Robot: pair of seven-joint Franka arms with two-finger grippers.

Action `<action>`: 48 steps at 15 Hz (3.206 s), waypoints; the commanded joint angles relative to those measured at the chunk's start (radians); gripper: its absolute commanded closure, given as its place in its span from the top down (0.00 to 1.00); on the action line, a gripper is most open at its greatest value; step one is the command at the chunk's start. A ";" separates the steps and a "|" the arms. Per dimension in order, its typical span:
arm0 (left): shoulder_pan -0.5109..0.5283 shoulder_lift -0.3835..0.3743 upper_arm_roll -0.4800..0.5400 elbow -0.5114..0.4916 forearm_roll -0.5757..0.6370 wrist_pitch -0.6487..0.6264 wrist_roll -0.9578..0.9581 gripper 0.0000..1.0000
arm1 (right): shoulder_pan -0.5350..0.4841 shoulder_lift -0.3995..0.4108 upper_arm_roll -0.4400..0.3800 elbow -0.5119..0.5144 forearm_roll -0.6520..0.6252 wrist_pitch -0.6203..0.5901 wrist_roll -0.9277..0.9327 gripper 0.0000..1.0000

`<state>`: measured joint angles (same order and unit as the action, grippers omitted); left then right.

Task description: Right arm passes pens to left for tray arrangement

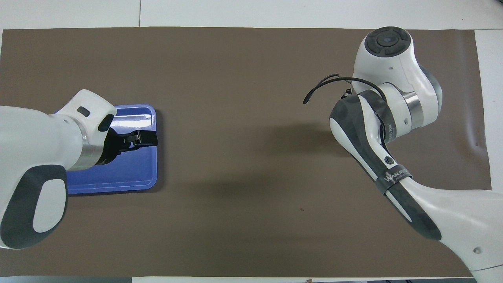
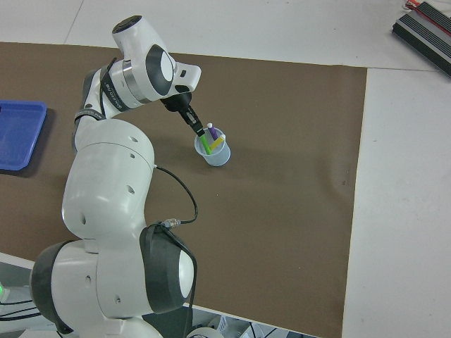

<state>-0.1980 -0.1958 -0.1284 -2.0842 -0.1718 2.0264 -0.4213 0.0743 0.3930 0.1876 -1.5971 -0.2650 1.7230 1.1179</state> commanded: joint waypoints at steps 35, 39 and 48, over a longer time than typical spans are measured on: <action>-0.020 0.093 -0.045 0.306 -0.287 -0.097 -1.439 0.99 | -0.002 -0.240 0.230 0.029 0.926 0.308 0.643 0.00; -0.020 0.092 -0.068 0.285 -0.287 -0.022 -1.605 0.97 | -0.001 -0.237 0.254 0.036 0.928 0.316 0.687 0.00; -0.063 0.076 -0.074 0.191 -0.308 0.109 -1.616 0.87 | 0.002 -0.240 0.271 0.036 0.925 0.314 0.707 0.00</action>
<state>-0.2496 -0.1075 -0.2099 -1.8729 -0.4569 2.1157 -2.0521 0.0850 0.1539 0.4462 -1.5614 0.6442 2.0248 1.8047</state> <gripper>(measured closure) 0.093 0.824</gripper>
